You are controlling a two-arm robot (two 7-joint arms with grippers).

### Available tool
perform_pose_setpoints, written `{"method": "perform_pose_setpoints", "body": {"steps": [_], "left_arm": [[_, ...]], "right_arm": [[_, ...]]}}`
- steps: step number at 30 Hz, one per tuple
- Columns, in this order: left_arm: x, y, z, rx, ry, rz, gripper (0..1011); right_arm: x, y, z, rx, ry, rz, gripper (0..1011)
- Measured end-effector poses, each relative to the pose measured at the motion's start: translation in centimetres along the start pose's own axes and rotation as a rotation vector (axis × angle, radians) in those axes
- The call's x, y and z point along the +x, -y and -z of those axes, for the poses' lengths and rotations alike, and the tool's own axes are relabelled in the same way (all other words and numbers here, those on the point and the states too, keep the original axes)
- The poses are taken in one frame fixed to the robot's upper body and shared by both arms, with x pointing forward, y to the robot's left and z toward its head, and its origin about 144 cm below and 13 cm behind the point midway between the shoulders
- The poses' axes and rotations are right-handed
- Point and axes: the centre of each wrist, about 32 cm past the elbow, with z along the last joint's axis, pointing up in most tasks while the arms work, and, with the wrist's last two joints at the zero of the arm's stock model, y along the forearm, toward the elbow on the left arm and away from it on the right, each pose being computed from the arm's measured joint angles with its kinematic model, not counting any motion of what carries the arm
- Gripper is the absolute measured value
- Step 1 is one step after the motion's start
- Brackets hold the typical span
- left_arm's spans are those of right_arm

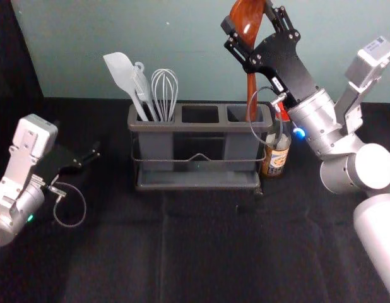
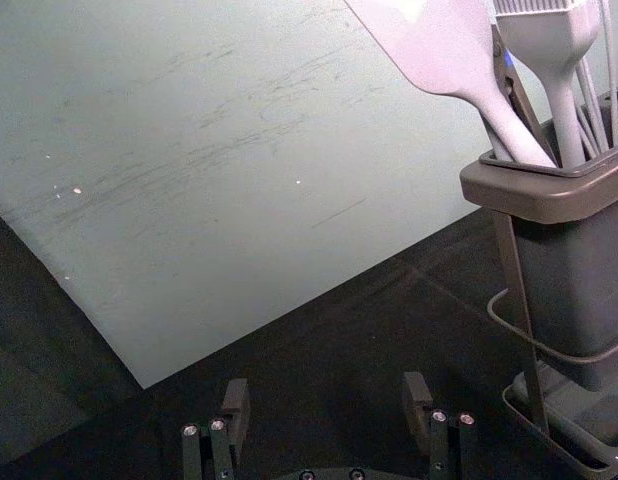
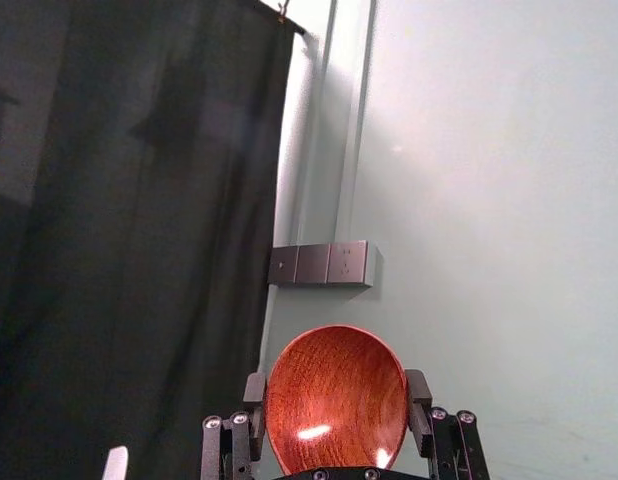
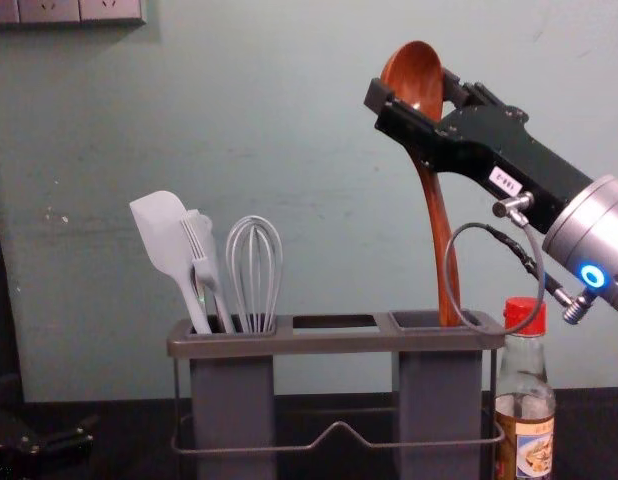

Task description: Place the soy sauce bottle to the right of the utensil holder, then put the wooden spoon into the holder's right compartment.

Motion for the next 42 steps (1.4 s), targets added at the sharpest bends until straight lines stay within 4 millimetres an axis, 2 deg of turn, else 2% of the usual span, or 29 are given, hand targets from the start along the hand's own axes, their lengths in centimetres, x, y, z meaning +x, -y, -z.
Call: {"method": "perform_pose_setpoints", "body": {"steps": [11, 42], "left_arm": [[0.0, 0.0, 0.0, 0.000, 0.000, 0.000, 1005], [0.0, 0.0, 0.0, 0.000, 0.000, 0.000, 1005]], "right_arm": [[-0.1, 0.5, 1.4, -0.014, -0.009, 0.011, 838], [-2.0, 4.9, 4.3, -0.098, -0.051, 0.044, 838]]}}
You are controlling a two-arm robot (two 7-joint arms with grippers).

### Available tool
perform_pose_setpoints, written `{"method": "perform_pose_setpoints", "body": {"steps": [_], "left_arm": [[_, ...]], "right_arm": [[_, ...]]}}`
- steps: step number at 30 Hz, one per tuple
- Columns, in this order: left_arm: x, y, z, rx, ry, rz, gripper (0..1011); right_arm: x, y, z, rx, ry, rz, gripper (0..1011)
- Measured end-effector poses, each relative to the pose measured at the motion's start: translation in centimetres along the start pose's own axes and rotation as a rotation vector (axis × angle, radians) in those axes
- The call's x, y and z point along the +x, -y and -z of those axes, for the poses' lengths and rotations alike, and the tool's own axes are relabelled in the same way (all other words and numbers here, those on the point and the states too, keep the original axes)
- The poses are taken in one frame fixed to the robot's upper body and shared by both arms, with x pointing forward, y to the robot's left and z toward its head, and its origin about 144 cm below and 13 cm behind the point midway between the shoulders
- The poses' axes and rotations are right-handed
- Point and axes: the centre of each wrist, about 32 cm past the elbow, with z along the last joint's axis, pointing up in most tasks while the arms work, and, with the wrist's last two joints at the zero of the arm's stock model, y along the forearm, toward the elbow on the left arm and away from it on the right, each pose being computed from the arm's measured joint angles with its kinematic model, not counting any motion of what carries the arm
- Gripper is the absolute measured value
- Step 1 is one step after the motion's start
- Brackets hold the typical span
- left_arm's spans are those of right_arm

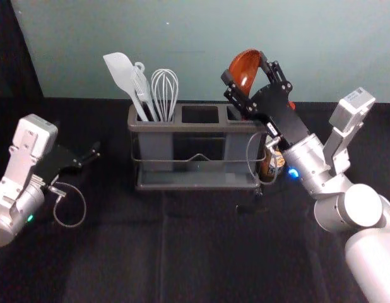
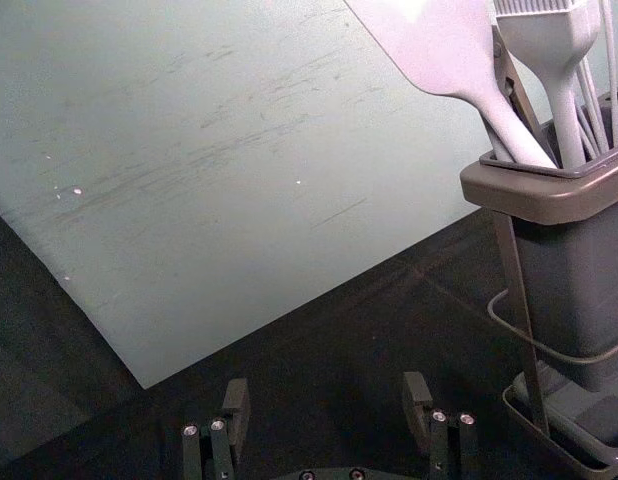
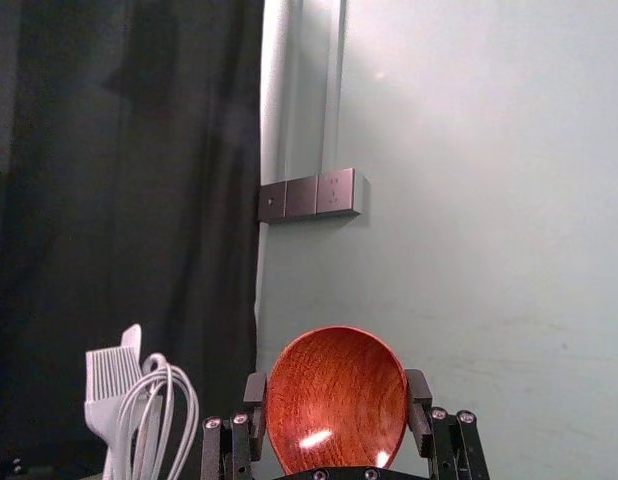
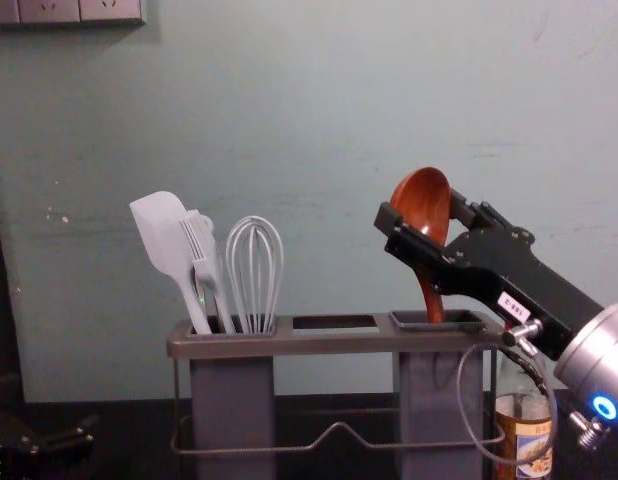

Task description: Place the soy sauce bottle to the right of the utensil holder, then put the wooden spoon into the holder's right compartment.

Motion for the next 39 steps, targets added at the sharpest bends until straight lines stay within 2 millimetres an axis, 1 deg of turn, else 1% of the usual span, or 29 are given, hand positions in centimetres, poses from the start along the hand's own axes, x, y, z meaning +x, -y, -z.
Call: {"method": "perform_pose_setpoints", "body": {"steps": [8, 12, 13, 15, 19, 21, 24, 27, 33, 39], "left_arm": [[0.0, 0.0, 0.0, 0.000, 0.000, 0.000, 1005], [0.0, 0.0, 0.0, 0.000, 0.000, 0.000, 1005], [0.0, 0.0, 0.0, 0.000, 0.000, 0.000, 1005], [0.0, 0.0, 0.0, 0.000, 0.000, 0.000, 1005], [0.0, 0.0, 0.0, 0.000, 0.000, 0.000, 1005], [0.0, 0.0, 0.0, 0.000, 0.000, 0.000, 1005], [0.0, 0.0, 0.0, 0.000, 0.000, 0.000, 1005], [0.0, 0.0, 0.0, 0.000, 0.000, 0.000, 1005], [0.0, 0.0, 0.0, 0.000, 0.000, 0.000, 1005], [0.0, 0.0, 0.0, 0.000, 0.000, 0.000, 1005]], "right_arm": [[-0.3, 0.7, 0.4, -0.009, -0.011, -0.001, 838], [-0.4, 0.7, 0.4, -0.003, -0.013, 0.003, 916], [-0.4, 0.6, 0.4, 0.001, -0.012, 0.004, 960], [-0.4, 0.4, 0.2, 0.009, -0.008, 0.005, 1002], [-0.2, -0.3, -0.5, 0.033, 0.012, 0.001, 1002], [0.0, -0.8, -1.2, 0.057, 0.025, 0.005, 1002], [0.2, -1.1, -2.1, 0.085, 0.042, 0.014, 1002], [0.4, -1.0, -2.7, 0.100, 0.055, 0.023, 1002], [1.0, 0.1, -3.8, 0.113, 0.092, 0.073, 1002], [2.2, 2.1, -4.7, 0.144, 0.152, 0.189, 1002]]}}
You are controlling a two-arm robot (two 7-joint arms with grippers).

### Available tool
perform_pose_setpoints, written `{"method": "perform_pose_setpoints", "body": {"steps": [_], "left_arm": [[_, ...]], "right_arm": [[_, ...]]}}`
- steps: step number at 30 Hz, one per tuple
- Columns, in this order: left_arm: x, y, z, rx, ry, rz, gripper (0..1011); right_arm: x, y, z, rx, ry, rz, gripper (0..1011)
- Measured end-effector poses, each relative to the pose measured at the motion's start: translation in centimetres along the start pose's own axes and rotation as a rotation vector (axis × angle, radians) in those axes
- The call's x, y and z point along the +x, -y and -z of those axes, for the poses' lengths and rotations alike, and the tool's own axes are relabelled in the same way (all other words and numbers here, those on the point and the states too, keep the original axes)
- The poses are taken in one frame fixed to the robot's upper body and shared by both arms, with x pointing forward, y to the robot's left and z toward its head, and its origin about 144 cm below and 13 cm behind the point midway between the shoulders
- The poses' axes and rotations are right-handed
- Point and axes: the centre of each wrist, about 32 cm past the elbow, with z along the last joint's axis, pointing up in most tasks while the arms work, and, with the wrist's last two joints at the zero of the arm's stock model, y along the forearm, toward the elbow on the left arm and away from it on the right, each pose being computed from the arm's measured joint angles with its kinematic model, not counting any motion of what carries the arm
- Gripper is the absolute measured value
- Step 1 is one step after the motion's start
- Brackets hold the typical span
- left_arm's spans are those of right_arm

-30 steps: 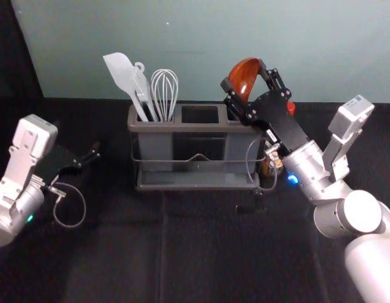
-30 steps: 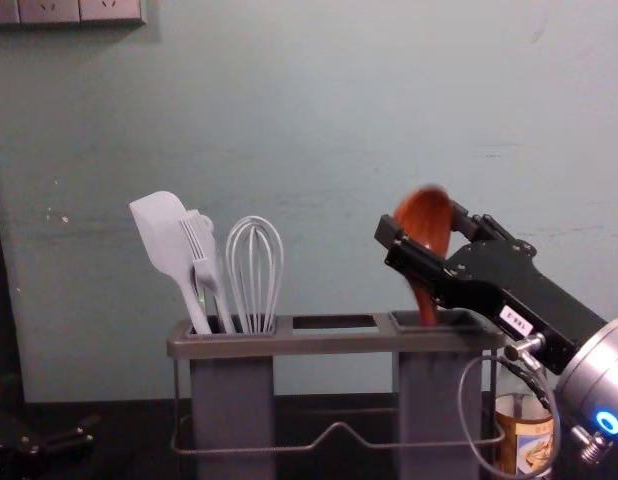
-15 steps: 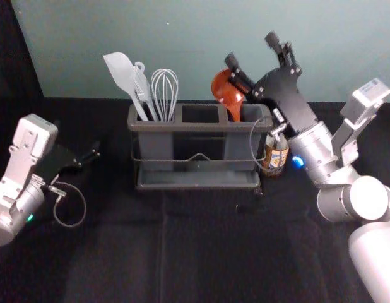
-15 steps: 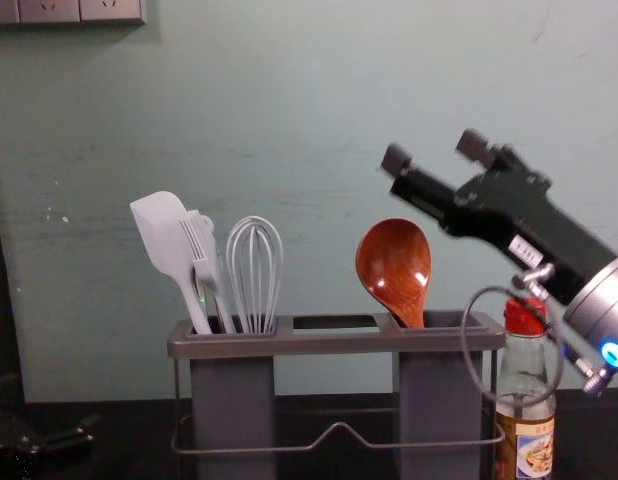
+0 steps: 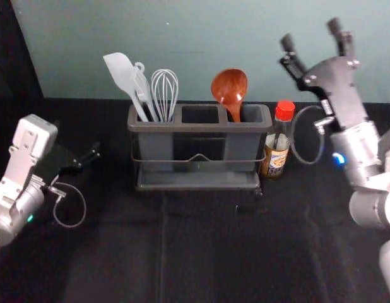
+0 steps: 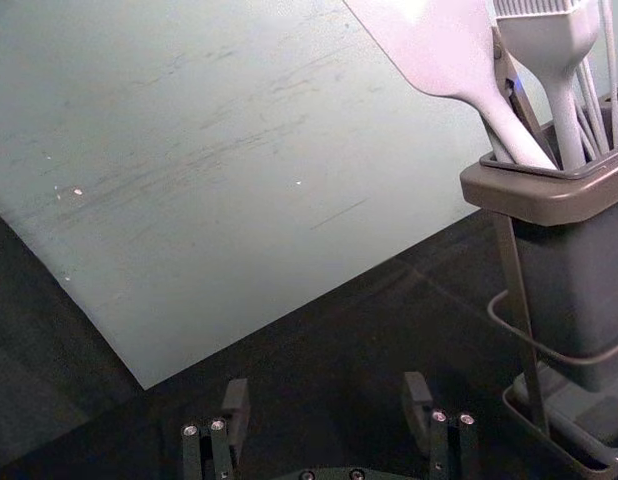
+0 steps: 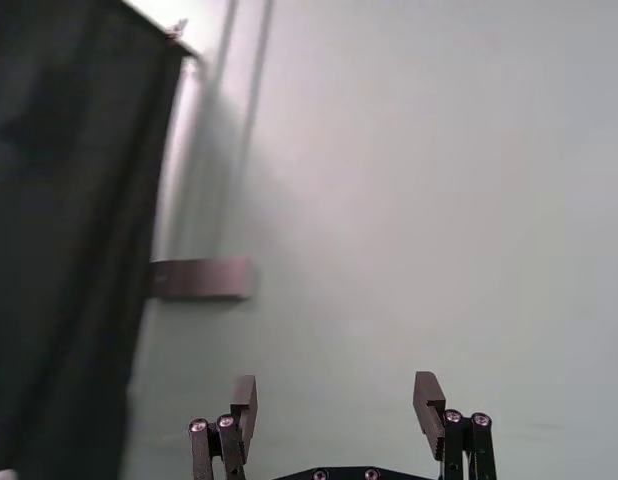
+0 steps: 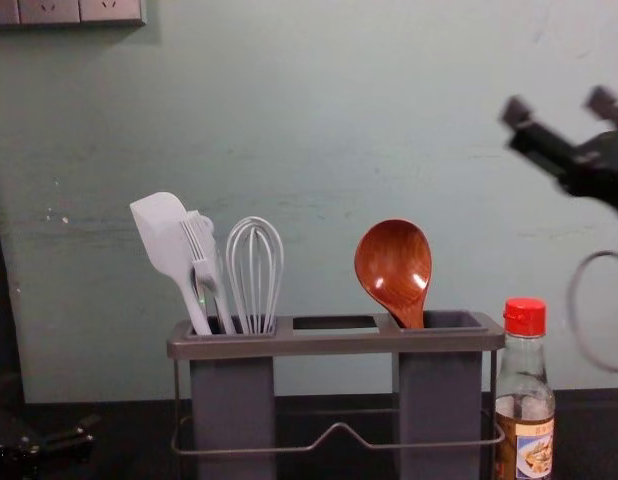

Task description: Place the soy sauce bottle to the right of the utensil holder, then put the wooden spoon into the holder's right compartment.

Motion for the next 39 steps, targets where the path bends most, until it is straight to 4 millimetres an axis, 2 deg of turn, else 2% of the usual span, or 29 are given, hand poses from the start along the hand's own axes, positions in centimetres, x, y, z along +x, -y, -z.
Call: {"method": "perform_pose_setpoints", "body": {"steps": [9, 14, 26, 39], "left_arm": [[0.0, 0.0, 0.0, 0.000, 0.000, 0.000, 1005], [0.0, 0.0, 0.0, 0.000, 0.000, 0.000, 1005], [0.0, 0.0, 0.0, 0.000, 0.000, 0.000, 1005], [0.0, 0.0, 0.0, 0.000, 0.000, 0.000, 1005]], "right_arm": [[2.6, 2.4, -0.9, 0.011, 0.155, 0.152, 1002], [3.3, 4.0, -1.2, -0.090, 0.194, 0.192, 1002], [3.2, 7.1, -2.5, -0.511, 0.134, 0.229, 1002], [2.6, 8.6, -2.1, -0.623, 0.101, 0.224, 1002]]}}
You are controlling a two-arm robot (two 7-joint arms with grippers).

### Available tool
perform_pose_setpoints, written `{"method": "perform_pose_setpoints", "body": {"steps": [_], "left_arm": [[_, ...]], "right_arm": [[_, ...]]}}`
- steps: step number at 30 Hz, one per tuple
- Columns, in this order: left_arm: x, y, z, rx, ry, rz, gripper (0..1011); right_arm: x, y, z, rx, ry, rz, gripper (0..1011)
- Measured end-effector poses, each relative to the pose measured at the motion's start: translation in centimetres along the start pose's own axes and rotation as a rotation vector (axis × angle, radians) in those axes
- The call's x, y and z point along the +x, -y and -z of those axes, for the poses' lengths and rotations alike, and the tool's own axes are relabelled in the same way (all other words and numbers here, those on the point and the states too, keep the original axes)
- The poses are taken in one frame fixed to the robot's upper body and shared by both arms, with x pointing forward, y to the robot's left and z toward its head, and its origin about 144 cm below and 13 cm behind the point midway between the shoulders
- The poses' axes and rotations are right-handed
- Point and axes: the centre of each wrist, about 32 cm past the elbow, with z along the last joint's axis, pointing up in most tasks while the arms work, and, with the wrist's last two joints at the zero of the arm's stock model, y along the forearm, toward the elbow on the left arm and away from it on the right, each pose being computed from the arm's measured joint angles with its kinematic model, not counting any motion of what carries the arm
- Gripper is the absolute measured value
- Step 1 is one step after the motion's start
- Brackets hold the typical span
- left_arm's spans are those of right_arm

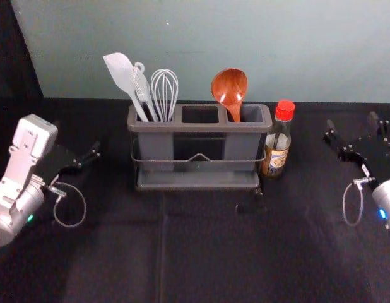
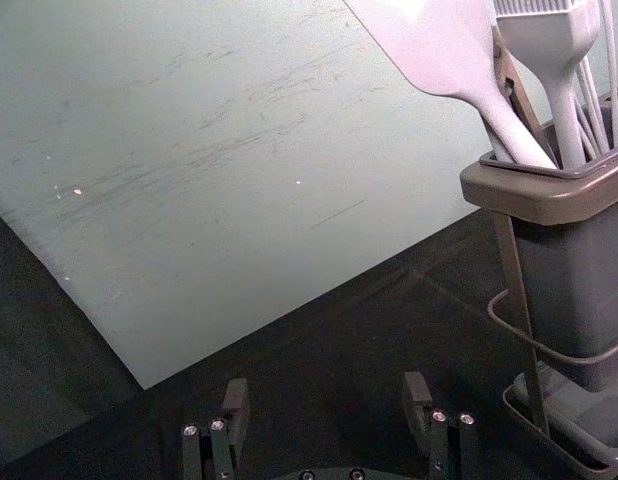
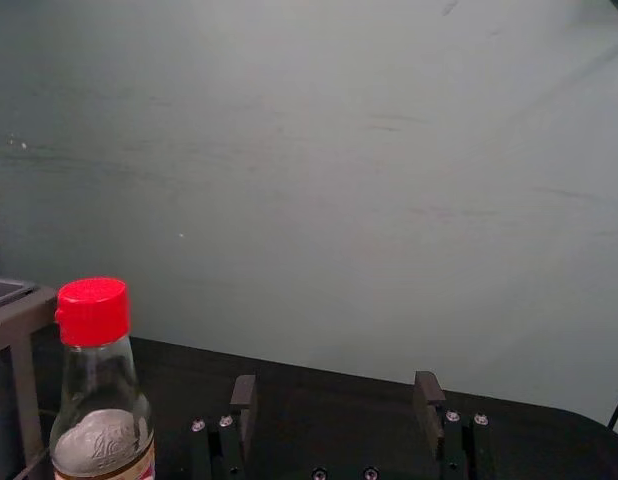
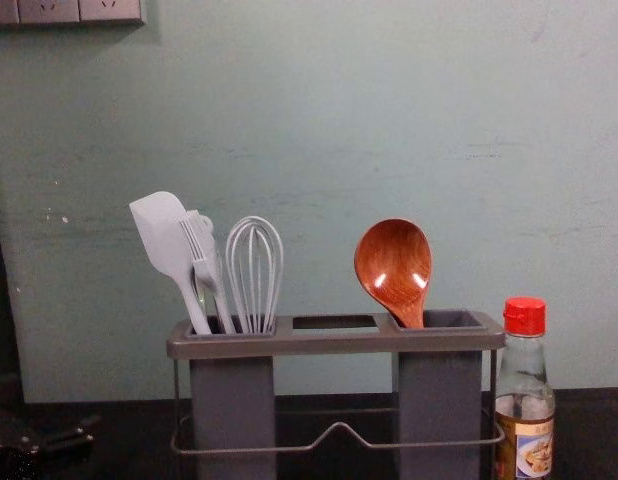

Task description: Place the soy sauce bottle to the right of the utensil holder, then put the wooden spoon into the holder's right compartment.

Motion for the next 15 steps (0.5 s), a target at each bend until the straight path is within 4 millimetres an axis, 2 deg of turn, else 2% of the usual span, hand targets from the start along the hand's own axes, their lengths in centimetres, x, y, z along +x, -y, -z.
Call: {"method": "perform_pose_setpoints", "body": {"steps": [15], "left_arm": [[0.00, 0.00, 0.00, 0.000, 0.000, 0.000, 1005]], "right_arm": [[-0.17, -0.03, 0.18, 0.007, -0.013, -0.004, 1002]]}}
